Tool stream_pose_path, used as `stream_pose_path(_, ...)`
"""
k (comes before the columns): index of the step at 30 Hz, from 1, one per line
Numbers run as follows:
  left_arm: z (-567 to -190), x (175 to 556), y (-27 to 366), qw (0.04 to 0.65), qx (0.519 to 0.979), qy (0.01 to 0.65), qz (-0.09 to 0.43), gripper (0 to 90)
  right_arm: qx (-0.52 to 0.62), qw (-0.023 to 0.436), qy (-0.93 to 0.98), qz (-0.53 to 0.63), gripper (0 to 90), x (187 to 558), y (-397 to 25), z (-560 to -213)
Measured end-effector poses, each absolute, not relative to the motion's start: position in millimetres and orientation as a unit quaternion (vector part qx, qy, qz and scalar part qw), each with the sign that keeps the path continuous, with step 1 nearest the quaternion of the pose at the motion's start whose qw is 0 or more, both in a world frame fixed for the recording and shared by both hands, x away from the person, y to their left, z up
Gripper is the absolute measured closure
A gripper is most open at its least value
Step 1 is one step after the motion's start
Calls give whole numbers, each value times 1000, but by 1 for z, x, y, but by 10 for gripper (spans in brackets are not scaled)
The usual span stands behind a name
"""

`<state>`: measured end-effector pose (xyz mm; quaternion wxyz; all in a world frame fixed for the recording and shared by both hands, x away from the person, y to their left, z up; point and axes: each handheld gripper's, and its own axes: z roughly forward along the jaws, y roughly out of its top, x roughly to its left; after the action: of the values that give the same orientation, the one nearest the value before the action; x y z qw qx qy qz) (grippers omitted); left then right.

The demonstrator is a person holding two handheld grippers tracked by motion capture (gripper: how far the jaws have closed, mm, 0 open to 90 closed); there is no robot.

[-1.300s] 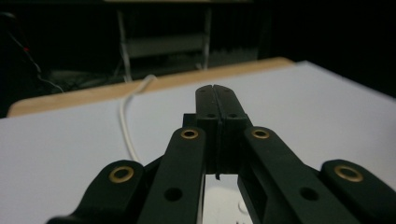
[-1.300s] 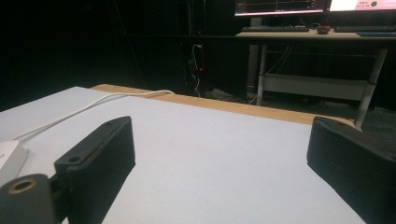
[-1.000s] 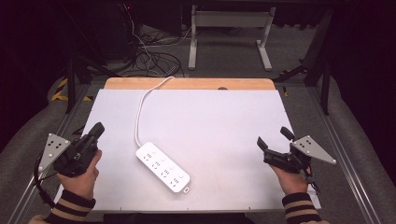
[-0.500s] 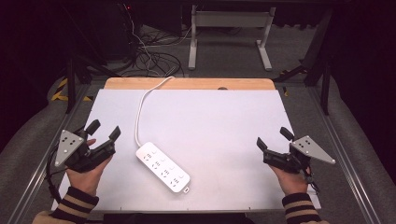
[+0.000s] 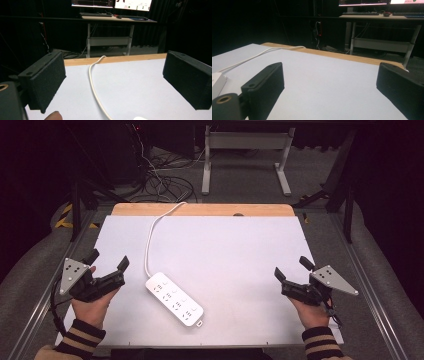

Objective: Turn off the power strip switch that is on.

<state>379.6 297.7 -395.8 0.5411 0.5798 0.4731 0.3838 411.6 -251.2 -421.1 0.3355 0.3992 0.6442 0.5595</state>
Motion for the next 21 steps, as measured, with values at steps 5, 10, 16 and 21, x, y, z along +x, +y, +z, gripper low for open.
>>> stream_pose_path(5, -396, 380, 298, 537, 579, 477, 386, 52, 399, 335, 644, 560, 83, 412, -251, -421)
stream_pose_path(10, -396, 379, 299, 534, 577, 481, 388, 56, 399, 334, 643, 561, 83, 413, -251, -421)
stream_pose_path(16, -397, 381, 300, 533, 576, 488, 382, 61, 401, 333, 643, 561, 83, 413, -250, -421)
stream_pose_path(21, -398, 381, 301, 530, 579, 490, 378, 64, 402, 333, 644, 559, 83, 414, -250, -421)
